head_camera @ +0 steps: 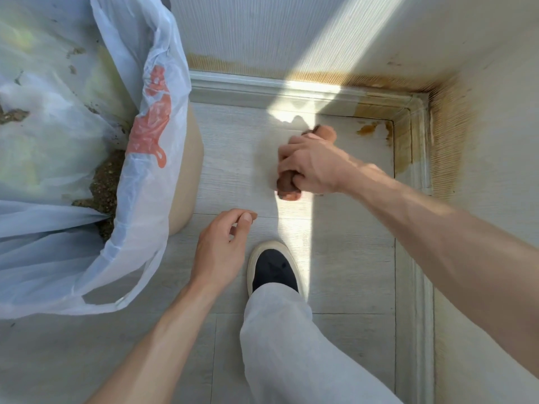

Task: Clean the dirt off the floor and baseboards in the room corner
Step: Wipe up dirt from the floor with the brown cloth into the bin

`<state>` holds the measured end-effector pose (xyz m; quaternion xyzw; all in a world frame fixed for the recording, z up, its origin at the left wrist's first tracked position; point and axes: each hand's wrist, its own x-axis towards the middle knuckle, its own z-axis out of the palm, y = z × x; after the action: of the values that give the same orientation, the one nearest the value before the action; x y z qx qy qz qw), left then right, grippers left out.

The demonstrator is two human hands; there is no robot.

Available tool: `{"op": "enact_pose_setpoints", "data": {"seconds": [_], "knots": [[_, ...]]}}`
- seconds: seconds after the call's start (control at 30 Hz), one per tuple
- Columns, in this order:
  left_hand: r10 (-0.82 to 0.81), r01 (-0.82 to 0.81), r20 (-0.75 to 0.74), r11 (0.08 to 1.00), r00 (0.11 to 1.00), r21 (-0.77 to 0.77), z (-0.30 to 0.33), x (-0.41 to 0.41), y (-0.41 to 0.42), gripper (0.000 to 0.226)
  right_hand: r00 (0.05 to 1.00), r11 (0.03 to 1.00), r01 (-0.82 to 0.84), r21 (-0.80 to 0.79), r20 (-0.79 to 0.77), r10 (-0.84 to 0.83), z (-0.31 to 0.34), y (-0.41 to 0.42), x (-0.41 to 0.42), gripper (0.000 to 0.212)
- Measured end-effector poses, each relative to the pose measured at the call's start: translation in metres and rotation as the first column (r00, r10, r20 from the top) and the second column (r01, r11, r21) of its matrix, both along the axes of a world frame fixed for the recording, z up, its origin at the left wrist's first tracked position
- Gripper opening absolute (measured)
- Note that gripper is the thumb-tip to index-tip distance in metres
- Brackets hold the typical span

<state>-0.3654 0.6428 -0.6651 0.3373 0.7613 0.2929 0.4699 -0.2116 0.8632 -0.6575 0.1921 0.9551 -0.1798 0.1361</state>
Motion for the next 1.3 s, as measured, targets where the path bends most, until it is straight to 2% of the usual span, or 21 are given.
{"op": "enact_pose_setpoints", "data": {"seconds": [0.03, 0.13, 0.17, 0.33, 0.43, 0.5, 0.57, 0.67, 0.73, 0.8, 0.87, 1.0, 1.1, 1.17, 1.23, 1.3], "knots": [[-0.001, 0.001, 0.009, 1.000, 1.000, 0.001, 0.001, 0.002, 0.001, 0.025, 1.000, 1.000, -0.030, 0.001, -0.006, 0.030, -0.002, -0.006, -0.012, 0.035], [-0.022, 0.022, 0.018, 1.000, 1.000, 0.010, 0.003, 0.004, 0.004, 0.025, 0.970, 0.989, -0.139, -0.054, 0.196, 0.147, -0.013, -0.029, -0.030, 0.021], [-0.025, 0.025, 0.017, 1.000, 1.000, 0.013, 0.003, 0.003, 0.004, 0.025, 0.965, 0.988, -0.145, -0.056, 0.214, 0.154, -0.017, -0.032, -0.025, 0.018], [0.016, -0.017, 0.031, 0.999, 0.999, 0.034, 0.000, -0.007, 0.000, 0.025, 0.982, 0.999, 0.000, -0.037, 0.191, 0.007, -0.017, -0.021, 0.026, 0.017], [0.018, -0.018, 0.029, 0.999, 0.999, 0.027, 0.000, -0.005, -0.004, 0.025, 0.977, 0.972, 0.213, -0.096, 0.021, -0.212, -0.009, -0.013, 0.032, 0.025], [0.007, -0.007, 0.023, 1.000, 1.000, 0.026, 0.001, -0.002, -0.004, 0.025, 0.931, 0.933, 0.354, -0.068, -0.066, -0.358, -0.004, 0.005, 0.030, 0.025], [-0.004, 0.003, 0.018, 1.000, 1.000, 0.031, 0.004, -0.001, -0.004, 0.025, 0.870, 0.873, 0.481, -0.083, -0.083, -0.487, -0.002, 0.027, 0.027, 0.024], [-0.004, 0.004, 0.023, 1.000, 1.000, 0.030, 0.007, -0.001, 0.000, 0.025, 0.786, 0.779, 0.614, -0.131, 0.003, -0.619, -0.012, 0.047, 0.025, 0.030], [-0.015, 0.014, 0.022, 0.999, 1.000, 0.030, 0.009, 0.001, 0.002, 0.025, 0.703, 0.682, 0.708, -0.187, 0.088, -0.706, -0.021, 0.036, 0.031, 0.036], [-0.017, 0.016, 0.025, 0.999, 1.000, 0.032, 0.009, 0.001, 0.004, 0.025, 0.657, 0.633, 0.746, -0.207, 0.078, -0.750, -0.025, 0.010, 0.040, 0.032], [-0.018, 0.016, 0.029, 0.999, 0.999, 0.038, 0.008, 0.003, 0.004, 0.025, 0.650, 0.627, 0.736, -0.254, 0.008, -0.760, -0.028, -0.017, 0.050, 0.020], [-0.031, 0.029, 0.035, 0.999, 0.999, 0.046, 0.006, 0.007, 0.000, 0.025, 0.615, 0.585, 0.718, -0.379, -0.050, -0.787, -0.023, -0.035, 0.062, 0.028], [-0.029, 0.027, 0.040, 0.999, 0.999, 0.039, 0.007, 0.006, -0.003, 0.025, 0.387, 0.382, 0.832, -0.403, -0.072, -0.919, -0.017, -0.015, 0.073, 0.029], [-0.034, 0.032, 0.034, 0.999, 0.999, 0.037, 0.007, 0.005, -0.003, 0.025, 0.293, 0.299, 0.877, -0.376, -0.076, -0.953, -0.014, -0.003, 0.077, 0.037], [-0.035, 0.034, 0.033, 0.999, 0.999, 0.036, 0.008, 0.004, -0.001, 0.025, 0.281, 0.267, 0.883, -0.386, -0.021, -0.960, -0.017, -0.003, 0.071, 0.039], [-0.039, 0.038, 0.031, 0.999, 0.999, 0.034, 0.009, 0.003, 0.000, 0.025, 0.381, 0.334, 0.860, -0.385, 0.051, -0.923, -0.023, -0.016, 0.061, 0.037]]}}
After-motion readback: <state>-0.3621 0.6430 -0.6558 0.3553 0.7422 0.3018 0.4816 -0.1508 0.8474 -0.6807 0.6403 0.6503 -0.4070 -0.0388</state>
